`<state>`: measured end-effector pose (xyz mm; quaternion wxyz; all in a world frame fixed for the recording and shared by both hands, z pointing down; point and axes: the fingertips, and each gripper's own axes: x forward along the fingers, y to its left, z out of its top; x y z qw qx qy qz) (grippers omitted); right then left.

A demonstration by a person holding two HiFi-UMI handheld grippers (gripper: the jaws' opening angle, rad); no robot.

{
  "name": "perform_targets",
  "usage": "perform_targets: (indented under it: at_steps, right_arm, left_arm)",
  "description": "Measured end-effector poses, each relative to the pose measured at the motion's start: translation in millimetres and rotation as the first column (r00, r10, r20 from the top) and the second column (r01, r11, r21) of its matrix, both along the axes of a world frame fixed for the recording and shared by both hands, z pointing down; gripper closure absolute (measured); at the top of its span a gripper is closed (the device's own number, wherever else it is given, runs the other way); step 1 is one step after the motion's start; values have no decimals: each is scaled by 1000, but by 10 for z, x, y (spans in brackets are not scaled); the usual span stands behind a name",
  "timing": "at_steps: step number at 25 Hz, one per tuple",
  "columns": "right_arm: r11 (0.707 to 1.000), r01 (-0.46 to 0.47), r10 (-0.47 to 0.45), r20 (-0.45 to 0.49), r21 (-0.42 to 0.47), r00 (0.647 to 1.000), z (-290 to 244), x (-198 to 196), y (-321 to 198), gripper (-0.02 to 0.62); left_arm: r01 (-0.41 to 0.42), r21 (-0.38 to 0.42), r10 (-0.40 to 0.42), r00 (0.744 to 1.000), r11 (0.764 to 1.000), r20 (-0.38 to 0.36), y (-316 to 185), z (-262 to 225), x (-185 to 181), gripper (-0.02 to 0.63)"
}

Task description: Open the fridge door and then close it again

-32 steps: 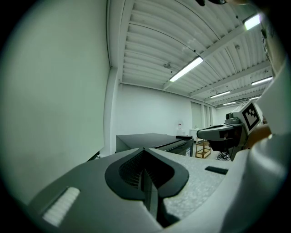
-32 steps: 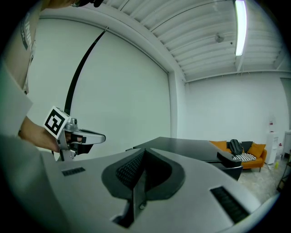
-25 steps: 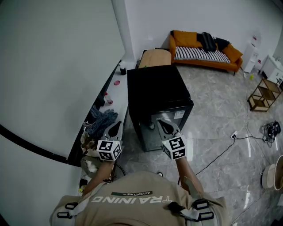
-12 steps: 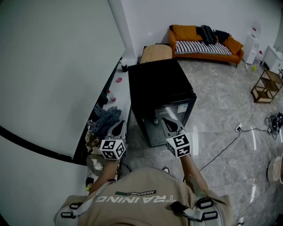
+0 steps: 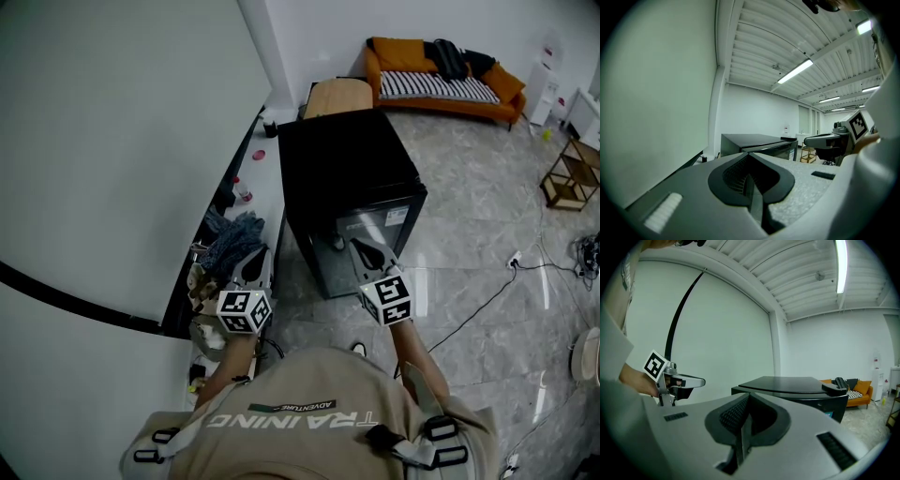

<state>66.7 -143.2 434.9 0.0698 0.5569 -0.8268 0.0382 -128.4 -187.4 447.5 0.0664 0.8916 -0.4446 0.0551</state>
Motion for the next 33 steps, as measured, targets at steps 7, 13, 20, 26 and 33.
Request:
perform_targets:
  at_steps: [7,13,20,26,33]
  right_arm:
    - [1000,9,-9,-3,-11,1000,27,-13,-7,600]
    - [1000,24,-24,-23,6,999,-38,-56,-32,600]
    - [1000,3,-3,-1,3,1000,26,-61,-30,600]
    - [1000,-2,2,-12,13,1000,-1,-96,-24,600]
    - [998,-21,22,-26,53,999,-50,50,-84,600]
  left_arm:
    - [-4,-7,4,1000,1000,-1,-13,32,20,606]
    - [-11,1,11,1000,1000,-20,-59,4,70,606]
    - [-32,-35,31,999,999,-7,-102,145,116,606]
    - [-46,-24,46,999,999,-22,-107,91,136,606]
    - [-40,-37,38,998,999,-48,-144,188,254,606]
